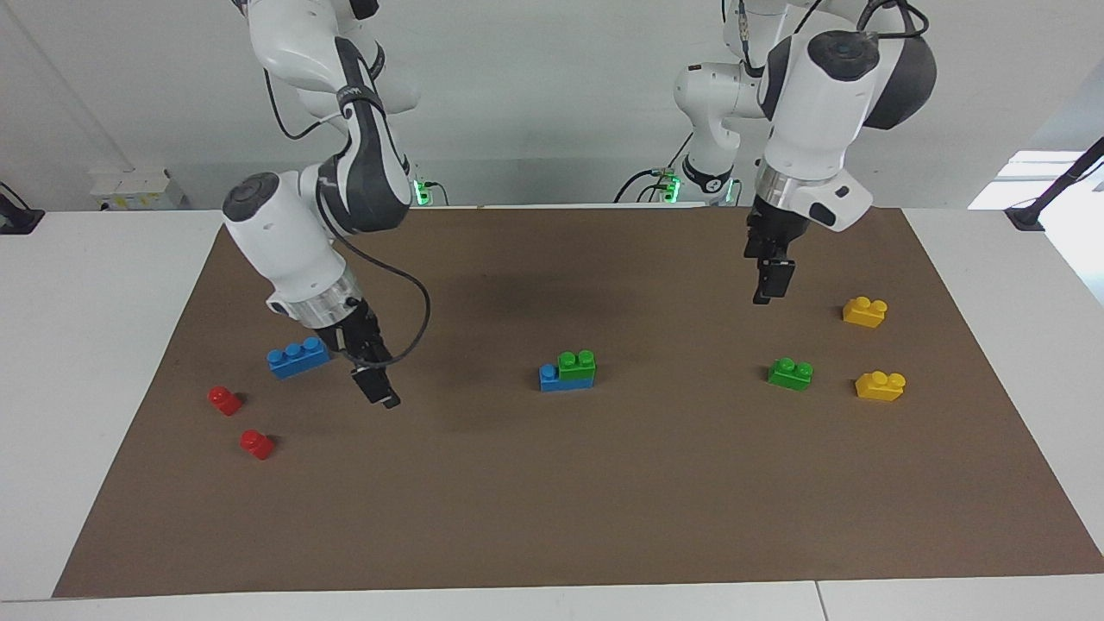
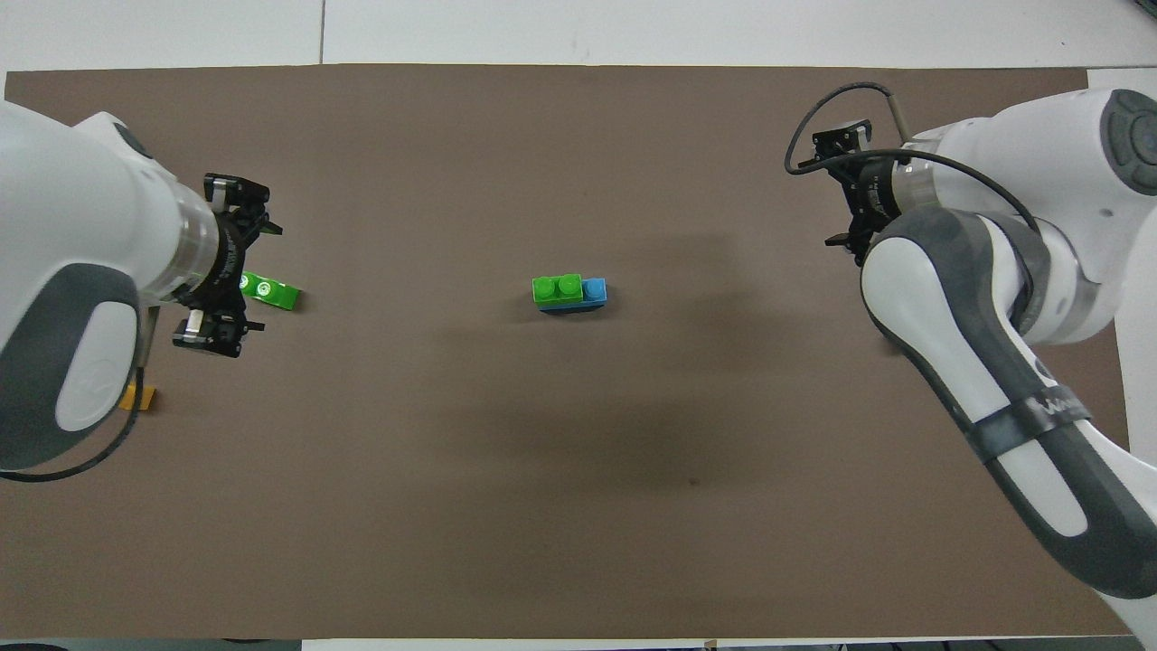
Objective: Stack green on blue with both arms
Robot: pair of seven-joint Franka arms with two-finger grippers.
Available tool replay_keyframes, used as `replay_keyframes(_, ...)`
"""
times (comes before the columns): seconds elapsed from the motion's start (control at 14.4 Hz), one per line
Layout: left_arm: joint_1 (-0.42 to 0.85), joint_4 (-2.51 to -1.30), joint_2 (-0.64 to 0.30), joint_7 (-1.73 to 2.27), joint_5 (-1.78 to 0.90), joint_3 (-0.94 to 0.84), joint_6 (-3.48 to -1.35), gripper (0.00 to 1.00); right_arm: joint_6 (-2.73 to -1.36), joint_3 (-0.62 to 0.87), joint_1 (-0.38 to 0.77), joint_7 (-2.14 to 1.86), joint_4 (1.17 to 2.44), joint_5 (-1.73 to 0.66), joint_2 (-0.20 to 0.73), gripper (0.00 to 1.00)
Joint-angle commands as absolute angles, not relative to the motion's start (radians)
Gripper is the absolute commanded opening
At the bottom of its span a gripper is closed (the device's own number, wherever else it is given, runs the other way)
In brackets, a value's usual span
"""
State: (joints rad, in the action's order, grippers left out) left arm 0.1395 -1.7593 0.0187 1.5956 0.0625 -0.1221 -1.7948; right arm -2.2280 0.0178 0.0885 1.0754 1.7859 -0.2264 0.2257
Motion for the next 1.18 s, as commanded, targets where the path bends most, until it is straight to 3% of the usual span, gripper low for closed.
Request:
replay_keyframes(0.0, 0.057, -1.787, 0.052, 1.371, 0.063, -0.129, -1.746, 1.00, -2.159, 0.029, 0.039, 0.788, 1.799, -0.135, 0.143, 1.00)
replay_keyframes(0.48, -0.003, -1.770, 0.066, 0.740, 0.029, -0.100, -1.712, 1.00, -2.034, 0.031, -0.023, 0.289, 1.799, -0.029, 0.032, 1.00)
replay_keyframes(0.76, -0.029, -1.694, 0.046, 0.354, 0.028, -0.084, -1.617, 1.00, -1.951, 0.026, -0.040, 0.151, 1.798, -0.028, -0.029, 1.00)
replay_keyframes(0.97, -0.055, -1.603, -0.008, 0.226, 0.037, -0.083, -1.598, 1.00, -1.866, 0.026, -0.060, 0.060, 1.798, -0.026, -0.069, 1.00)
replay_keyframes(1.11, -0.049, -1.609, -0.008, 0.198, 0.026, -0.084, -1.591, 1.00, -1.827, 0.026, -0.075, 0.051, 1.796, -0.022, -0.072, 1.00)
